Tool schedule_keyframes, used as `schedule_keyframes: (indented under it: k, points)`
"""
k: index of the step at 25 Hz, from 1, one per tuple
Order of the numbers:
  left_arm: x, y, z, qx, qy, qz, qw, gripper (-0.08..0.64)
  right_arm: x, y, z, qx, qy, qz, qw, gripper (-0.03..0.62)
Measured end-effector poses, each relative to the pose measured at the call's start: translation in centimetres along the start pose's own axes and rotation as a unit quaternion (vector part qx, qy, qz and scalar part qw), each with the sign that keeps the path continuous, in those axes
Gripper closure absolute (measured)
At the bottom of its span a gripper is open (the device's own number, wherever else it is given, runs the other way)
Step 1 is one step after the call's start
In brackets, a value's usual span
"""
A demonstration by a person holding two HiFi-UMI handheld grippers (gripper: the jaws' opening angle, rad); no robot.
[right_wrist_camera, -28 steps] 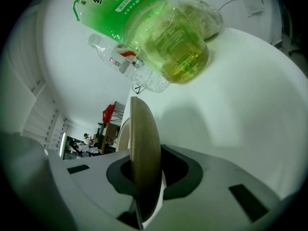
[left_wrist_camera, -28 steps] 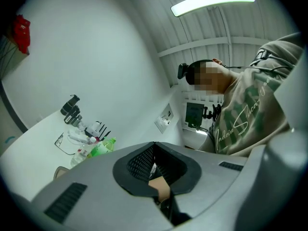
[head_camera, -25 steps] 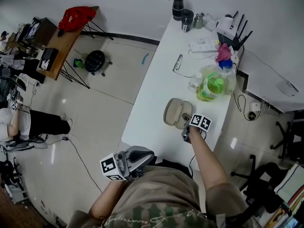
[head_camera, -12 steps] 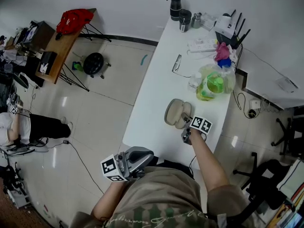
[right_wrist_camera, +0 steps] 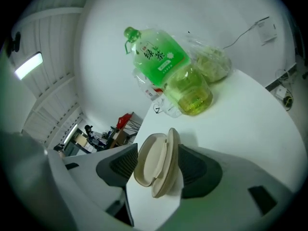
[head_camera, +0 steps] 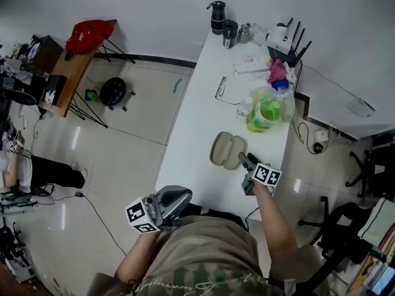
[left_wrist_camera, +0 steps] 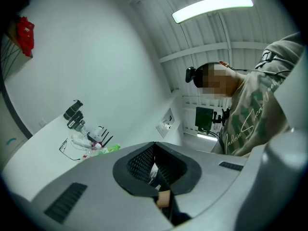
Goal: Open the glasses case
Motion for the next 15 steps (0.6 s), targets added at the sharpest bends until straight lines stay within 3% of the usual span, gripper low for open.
schedule_keyframes:
  k: [6,11,15]
  points:
    - [0.7,-1.1,0.2,0.020,-0.023,-0.027,0.9992,0.554,4.7,-0.8,6.0,-0.053,-0.083,0.052,0.994,0.351]
    - [1.4,-0.9,0.0,0.041,-0.033,-0.025,0.9983,0.554,10.9,-1.2,10.7,-0.135,-0.138,0.105,0.976,0.351]
    - [1.2,-1.0,-0.7,0.057,-0.008,-0.029,0.9979,0.554,16.5,-1.7,13.6,-0.183,-0.173,0.111,0.961,0.353]
Point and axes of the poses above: the fingertips, and each gripper's own axes: z backward along the fingers, x to its left, y out of its underside, the point moved 10 cm from there along z, backward along the fingers, and after that the axes turned 2 degrees about z, right-handed, at the moved point
